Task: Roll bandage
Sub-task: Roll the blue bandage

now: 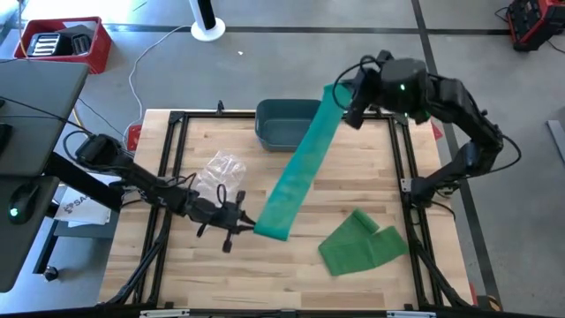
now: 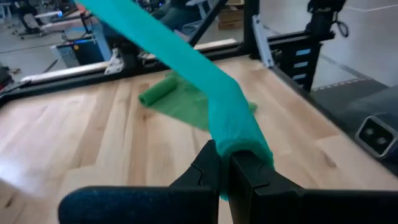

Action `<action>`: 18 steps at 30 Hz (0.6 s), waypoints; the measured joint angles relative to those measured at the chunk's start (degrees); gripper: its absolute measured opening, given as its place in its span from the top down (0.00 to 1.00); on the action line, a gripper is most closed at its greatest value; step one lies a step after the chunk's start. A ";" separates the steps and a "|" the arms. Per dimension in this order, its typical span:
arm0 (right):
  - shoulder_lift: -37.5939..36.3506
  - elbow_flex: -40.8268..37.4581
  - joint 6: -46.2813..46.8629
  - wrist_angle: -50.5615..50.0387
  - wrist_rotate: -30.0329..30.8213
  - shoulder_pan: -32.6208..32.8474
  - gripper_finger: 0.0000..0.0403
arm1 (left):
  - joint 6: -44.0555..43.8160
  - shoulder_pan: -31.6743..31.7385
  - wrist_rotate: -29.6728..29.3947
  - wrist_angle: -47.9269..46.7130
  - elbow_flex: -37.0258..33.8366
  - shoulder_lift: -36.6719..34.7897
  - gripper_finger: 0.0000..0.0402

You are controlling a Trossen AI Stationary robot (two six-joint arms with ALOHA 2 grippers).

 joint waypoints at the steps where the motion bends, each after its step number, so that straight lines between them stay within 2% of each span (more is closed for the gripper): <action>1: 0.00 0.00 0.09 -0.50 -1.06 -1.63 1.00 | 0.00 -0.72 -0.39 -0.06 0.33 0.00 1.00; 10: 4.71 0.00 0.67 -0.38 -14.02 -13.71 1.00 | -1.07 -5.45 0.71 -0.20 3.97 0.00 1.00; 18: 16.02 -0.02 0.23 -6.13 -26.82 -14.86 1.00 | 0.34 -10.50 0.49 -0.42 7.81 0.00 1.00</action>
